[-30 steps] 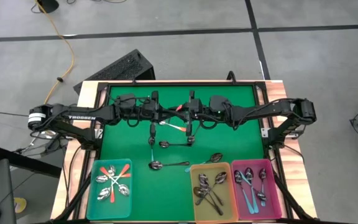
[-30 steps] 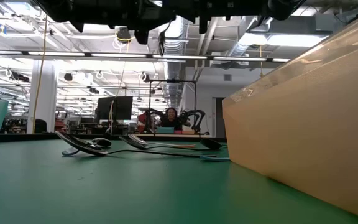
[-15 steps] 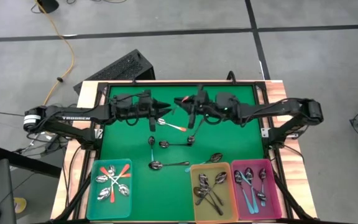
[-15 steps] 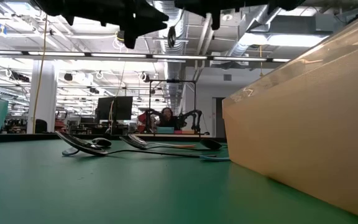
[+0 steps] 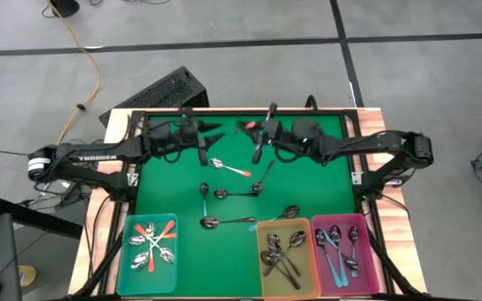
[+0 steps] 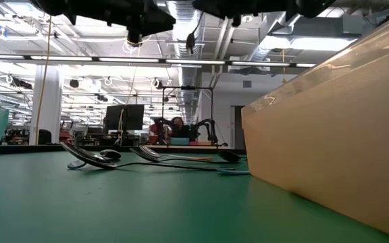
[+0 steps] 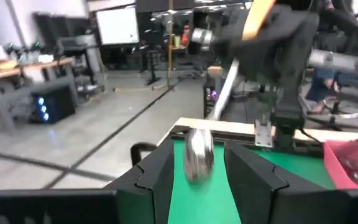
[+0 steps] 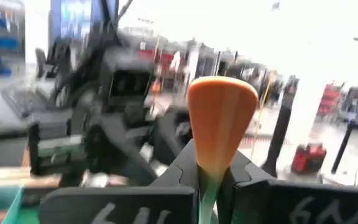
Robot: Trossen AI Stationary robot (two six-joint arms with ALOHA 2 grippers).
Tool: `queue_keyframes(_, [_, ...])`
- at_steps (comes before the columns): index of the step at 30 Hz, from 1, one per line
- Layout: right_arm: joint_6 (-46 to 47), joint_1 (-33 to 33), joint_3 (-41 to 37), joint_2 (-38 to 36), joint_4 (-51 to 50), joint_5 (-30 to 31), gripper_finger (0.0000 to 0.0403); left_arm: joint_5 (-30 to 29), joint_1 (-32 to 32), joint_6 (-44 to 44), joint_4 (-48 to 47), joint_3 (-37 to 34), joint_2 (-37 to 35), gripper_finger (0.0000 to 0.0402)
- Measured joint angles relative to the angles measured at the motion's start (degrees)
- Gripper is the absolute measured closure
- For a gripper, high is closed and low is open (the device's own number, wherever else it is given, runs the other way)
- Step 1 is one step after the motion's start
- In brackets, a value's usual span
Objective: Sort silverware by color (type)
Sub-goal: Put the orange spoon into the green bin
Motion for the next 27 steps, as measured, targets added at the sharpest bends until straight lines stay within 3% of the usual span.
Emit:
queue_keyframes(4, [2.69,-2.03,0.15,-1.41,0.66,-6.81,0.0376,1.08,2.83,-1.8,-0.77,-0.02,-4.33,0.0277])
queue_keyframes(9, [5.07,0.32,0.13,-0.99,0.77,-14.45,0.0376,1.07,5.27,-0.67,-0.63,-0.02,-11.95,0.0277])
queue_keyframes(12, [6.99,3.5,0.15,1.92,3.88,-15.1,0.0376,2.11,5.92,-2.51,0.99,-0.02,-16.73,0.028])
queue_keyframes(17, [11.84,8.49,2.51,13.62,17.61,-15.93,0.0376,5.48,6.28,-10.73,2.75,-0.02,-24.62,0.028])
queue_keyframes(22, [16.55,10.27,16.37,26.97,18.44,-21.26,0.0376,6.64,6.28,-17.99,3.3,-0.02,-31.44,0.028])
queue_keyframes(27, [16.98,10.6,34.66,37.93,6.71,-30.25,0.0376,4.47,6.28,-21.36,3.26,-0.02,-36.75,0.0281])
